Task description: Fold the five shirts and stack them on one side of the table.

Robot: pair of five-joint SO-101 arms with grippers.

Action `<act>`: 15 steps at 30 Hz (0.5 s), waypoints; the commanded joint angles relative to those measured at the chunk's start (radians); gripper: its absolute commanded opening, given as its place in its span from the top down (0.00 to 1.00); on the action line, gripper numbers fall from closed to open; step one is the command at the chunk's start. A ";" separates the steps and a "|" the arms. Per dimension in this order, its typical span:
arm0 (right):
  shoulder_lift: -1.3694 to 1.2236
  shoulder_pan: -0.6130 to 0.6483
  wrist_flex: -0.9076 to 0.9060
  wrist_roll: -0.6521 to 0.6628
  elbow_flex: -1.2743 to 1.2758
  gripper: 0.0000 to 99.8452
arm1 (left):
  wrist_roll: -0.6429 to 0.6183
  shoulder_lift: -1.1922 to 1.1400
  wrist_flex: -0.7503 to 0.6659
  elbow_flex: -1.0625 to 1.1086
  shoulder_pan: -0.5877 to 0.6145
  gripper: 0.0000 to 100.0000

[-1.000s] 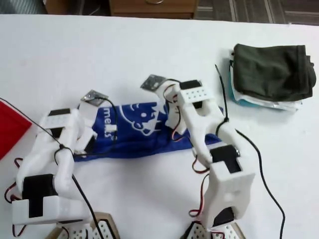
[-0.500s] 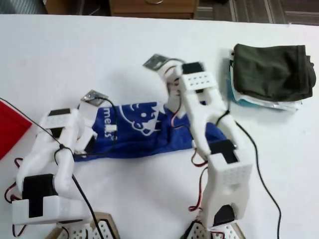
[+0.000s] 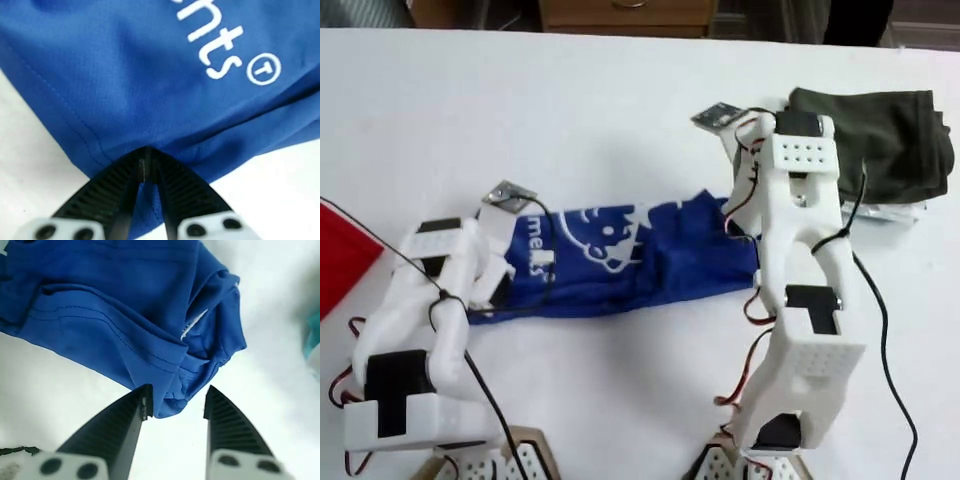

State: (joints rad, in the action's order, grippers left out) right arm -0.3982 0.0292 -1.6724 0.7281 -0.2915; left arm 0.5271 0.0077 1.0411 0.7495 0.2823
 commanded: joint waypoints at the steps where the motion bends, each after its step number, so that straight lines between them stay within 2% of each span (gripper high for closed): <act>1: -0.027 -0.008 0.016 0.008 -0.041 0.83 | -0.003 -0.017 -0.034 -0.025 0.029 0.97; 11: -0.134 -0.001 0.130 0.006 -0.044 0.84 | -0.003 -0.017 -0.034 -0.025 0.029 0.97; 13: -0.131 -0.001 0.147 0.006 -0.044 0.88 | -0.003 -0.017 -0.034 -0.025 0.029 0.97; 15: -0.131 -0.001 0.165 0.006 -0.044 0.96 | -0.003 -0.017 -0.034 -0.025 0.028 0.97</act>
State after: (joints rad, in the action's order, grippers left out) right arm -0.5393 0.0292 -1.5313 0.7327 -0.2931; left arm 0.5271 0.0077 1.0411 0.7495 0.2823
